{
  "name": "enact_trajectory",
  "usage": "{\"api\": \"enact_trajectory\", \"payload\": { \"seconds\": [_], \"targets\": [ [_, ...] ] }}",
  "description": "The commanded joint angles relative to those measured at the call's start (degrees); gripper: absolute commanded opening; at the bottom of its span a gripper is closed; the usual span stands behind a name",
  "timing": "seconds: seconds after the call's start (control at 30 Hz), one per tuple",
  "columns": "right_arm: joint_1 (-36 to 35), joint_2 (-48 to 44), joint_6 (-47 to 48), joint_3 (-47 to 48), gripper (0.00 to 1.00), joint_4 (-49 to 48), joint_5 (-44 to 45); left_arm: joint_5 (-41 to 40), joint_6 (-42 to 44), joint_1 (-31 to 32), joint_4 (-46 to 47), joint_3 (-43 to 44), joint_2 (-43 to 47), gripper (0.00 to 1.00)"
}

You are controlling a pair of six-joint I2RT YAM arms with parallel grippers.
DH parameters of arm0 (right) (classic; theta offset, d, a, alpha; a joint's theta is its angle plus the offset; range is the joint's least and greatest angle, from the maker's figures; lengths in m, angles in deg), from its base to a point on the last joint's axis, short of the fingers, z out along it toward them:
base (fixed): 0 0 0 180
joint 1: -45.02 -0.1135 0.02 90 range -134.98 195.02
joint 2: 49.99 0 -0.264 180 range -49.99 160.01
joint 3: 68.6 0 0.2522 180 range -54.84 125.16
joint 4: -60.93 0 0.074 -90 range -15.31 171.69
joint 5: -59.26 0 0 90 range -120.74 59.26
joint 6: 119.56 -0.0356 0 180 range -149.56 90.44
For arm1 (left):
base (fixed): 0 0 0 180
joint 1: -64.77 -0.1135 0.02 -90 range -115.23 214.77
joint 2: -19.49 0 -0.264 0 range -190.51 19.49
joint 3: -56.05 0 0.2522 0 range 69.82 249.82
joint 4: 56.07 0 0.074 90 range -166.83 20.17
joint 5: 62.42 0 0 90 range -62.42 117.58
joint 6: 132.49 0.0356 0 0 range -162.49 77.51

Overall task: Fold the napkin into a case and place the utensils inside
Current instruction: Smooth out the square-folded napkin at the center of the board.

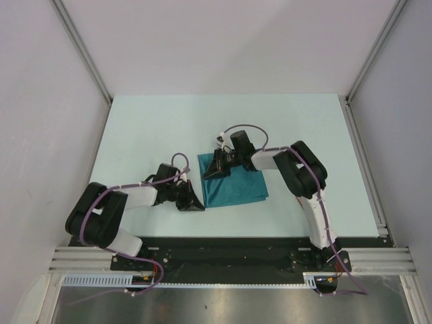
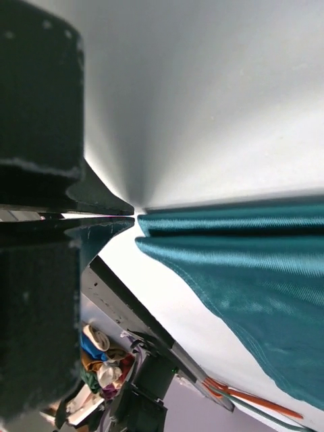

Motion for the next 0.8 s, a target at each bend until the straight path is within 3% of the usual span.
{"api": "enact_trajectory", "payload": {
  "seconds": [0.0, 0.1, 0.23, 0.4, 0.57, 0.77],
  "targets": [
    [1.97, -10.70, 3.18, -4.07, 0.27, 1.93, -0.32, -2.57, 3.36, -0.45, -6.31, 5.24, 5.22, 0.07],
    [3.30, -16.32, 6.07, -8.64, 0.39, 4.82, 0.64, -1.52, 3.27, -0.53, -6.94, 8.40, 6.19, 0.10],
    [6.54, -22.39, 8.98, -14.87, 0.41, 9.31, 2.92, 0.50, 2.40, -0.53, -4.92, 13.33, 2.79, 0.18],
    [11.12, -28.81, 11.44, -22.71, 0.35, 12.12, 5.39, 3.58, -0.86, -0.45, 0.18, 17.55, -5.13, 0.15],
    [15.42, -31.36, 13.72, -31.23, 0.25, 12.30, 5.74, -0.80, 1.07, -0.80, -0.26, 16.59, -10.06, 0.11],
    [16.31, -32.42, 16.01, -37.57, 0.24, 11.96, 6.79, -6.08, 2.39, -3.78, -1.04, 10.53, -10.42, 0.08]
  ]
}}
